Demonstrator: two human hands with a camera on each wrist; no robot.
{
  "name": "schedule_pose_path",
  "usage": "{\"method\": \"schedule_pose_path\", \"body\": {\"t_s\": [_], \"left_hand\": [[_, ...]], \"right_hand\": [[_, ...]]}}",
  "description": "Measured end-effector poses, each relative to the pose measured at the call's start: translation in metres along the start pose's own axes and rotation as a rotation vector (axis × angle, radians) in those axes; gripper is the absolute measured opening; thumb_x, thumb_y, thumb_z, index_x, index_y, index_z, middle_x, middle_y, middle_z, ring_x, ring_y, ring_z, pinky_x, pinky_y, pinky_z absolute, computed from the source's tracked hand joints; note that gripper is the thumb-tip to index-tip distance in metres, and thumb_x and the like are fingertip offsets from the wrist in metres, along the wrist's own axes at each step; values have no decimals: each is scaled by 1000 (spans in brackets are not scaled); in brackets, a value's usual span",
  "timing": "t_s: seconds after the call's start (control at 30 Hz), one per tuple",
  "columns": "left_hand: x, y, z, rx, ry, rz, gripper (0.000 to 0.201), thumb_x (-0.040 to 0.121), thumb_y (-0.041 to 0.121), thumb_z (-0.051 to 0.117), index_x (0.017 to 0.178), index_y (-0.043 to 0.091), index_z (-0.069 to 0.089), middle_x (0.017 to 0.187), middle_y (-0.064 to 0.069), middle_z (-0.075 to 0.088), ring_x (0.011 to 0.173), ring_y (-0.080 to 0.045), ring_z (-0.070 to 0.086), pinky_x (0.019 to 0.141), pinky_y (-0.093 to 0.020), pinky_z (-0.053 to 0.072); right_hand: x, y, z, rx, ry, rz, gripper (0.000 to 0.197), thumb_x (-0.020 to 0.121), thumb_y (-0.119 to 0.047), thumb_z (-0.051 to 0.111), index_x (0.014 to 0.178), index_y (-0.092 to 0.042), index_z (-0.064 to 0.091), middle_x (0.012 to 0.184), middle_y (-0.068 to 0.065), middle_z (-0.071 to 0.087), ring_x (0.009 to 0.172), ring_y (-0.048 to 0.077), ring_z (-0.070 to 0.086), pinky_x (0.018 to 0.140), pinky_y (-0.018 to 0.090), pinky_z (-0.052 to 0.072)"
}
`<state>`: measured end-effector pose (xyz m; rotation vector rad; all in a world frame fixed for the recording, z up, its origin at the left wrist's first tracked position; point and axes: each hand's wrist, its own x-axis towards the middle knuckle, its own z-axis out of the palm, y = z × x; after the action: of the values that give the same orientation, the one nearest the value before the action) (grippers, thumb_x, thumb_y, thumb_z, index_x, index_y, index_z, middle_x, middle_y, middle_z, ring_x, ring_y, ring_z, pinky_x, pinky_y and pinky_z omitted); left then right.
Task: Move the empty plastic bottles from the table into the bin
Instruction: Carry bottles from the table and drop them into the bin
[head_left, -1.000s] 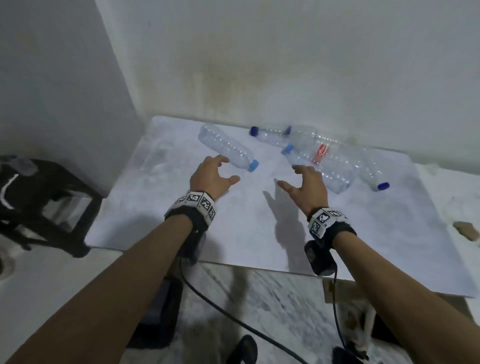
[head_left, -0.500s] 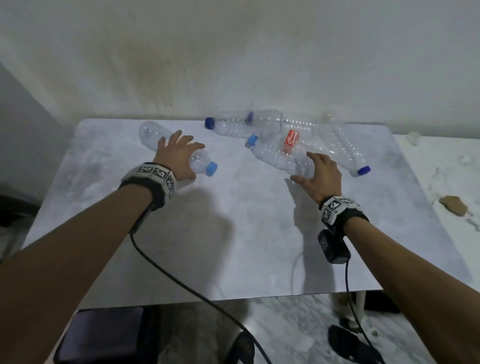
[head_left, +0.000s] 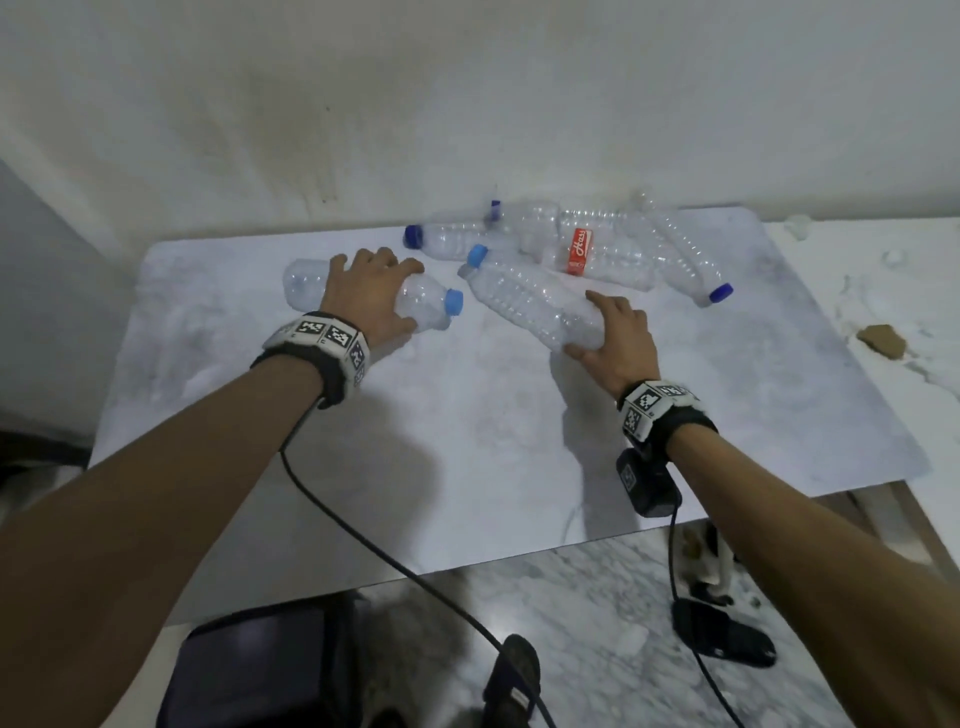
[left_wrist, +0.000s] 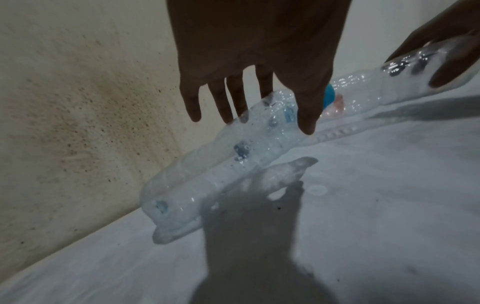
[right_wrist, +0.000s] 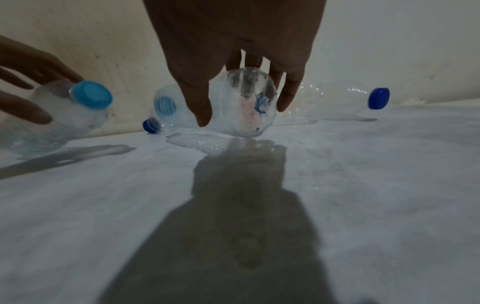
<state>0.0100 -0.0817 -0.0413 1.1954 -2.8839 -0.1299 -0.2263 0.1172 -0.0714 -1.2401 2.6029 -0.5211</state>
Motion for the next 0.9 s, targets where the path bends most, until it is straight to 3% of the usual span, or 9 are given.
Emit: {"method": "schedule_pose_path", "body": {"t_s": [0.1, 0.23, 0.37, 0.47, 0.6, 0.9], "left_hand": [[-14, -1, -23, -86, 44, -16, 68, 72, 52, 70, 132, 26, 48, 123, -9, 57, 114, -32, 52, 97, -44, 35], [-47, -5, -63, -327, 111, -102, 67, 70, 52, 73, 127, 27, 50, 119, -8, 61, 113, -30, 57, 92, -42, 43], [-86, -20, -90, -549, 177, -167, 64, 67, 58, 73, 122, 34, 51, 115, 0, 63, 105, -22, 60, 89, -39, 49], [-120, -30, -104, -644, 233, -203, 62, 68, 59, 73, 121, 35, 52, 110, 5, 62, 97, -16, 58, 88, -35, 48], [-180, -37, -106, -715, 312, -256, 56, 65, 58, 75, 113, 38, 56, 100, 7, 63, 92, -13, 59, 85, -32, 48], [-347, -37, -81, -767, 331, -479, 58, 63, 61, 75, 112, 36, 57, 94, 4, 63, 88, -16, 61, 84, -33, 53]], "right_hand": [[-23, -20, -9, 70, 21, 9, 76, 79, -38, 73, 144, -16, 39, 144, 7, 45, 126, 32, 43, 100, 44, 42], [-59, -54, -29, 187, 77, 17, 76, 77, -44, 74, 141, -18, 43, 140, 4, 50, 125, 28, 49, 102, 41, 43], [-91, -91, -46, 305, 124, -56, 71, 74, -43, 76, 138, -30, 47, 139, -2, 54, 121, 25, 55, 99, 41, 46], [-114, -116, -53, 381, 129, -113, 67, 73, -44, 78, 133, -37, 50, 137, -8, 56, 115, 20, 57, 92, 31, 45], [-150, -140, -51, 443, 93, -203, 66, 73, -41, 79, 132, -36, 51, 133, -6, 58, 109, 17, 58, 85, 26, 41], [-267, -151, -20, 457, -70, -286, 63, 71, -42, 79, 128, -39, 53, 121, -6, 62, 99, 17, 61, 86, 31, 48]]}}
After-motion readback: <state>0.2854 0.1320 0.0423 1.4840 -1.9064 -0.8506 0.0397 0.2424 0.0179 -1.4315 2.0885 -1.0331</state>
